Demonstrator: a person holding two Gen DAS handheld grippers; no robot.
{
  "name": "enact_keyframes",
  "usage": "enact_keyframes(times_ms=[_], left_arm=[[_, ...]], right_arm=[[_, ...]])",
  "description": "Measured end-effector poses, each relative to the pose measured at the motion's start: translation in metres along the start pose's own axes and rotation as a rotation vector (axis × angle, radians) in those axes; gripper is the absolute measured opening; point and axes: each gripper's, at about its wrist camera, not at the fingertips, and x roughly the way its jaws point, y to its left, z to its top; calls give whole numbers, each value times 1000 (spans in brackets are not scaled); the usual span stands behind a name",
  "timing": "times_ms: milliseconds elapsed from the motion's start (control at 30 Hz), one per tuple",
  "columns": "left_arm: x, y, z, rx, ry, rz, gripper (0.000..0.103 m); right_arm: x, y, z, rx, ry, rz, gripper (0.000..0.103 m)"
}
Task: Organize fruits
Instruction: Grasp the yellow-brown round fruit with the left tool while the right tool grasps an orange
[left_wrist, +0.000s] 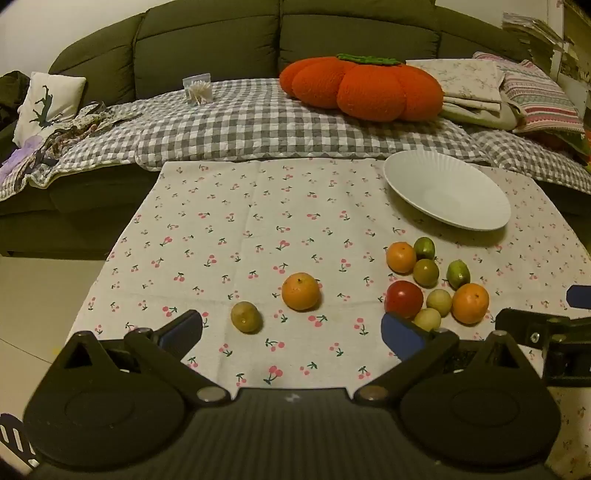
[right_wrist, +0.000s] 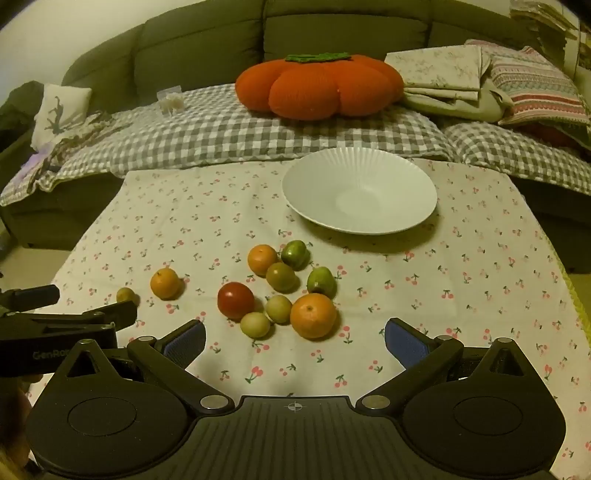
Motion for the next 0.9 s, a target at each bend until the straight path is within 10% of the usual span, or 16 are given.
enact_keyframes(times_ms=[467,767,900], left_arm=[[-5,31,12,-95,-172,7,101],[0,79,24,-240,-132,4,99],[27,80,18,-299,28,-80,81]], right_arm=[[3,-13,5,48,-19,4,103],[0,-28,8,106,-79,2,99],[8,-35,7,162,-33,22,91]])
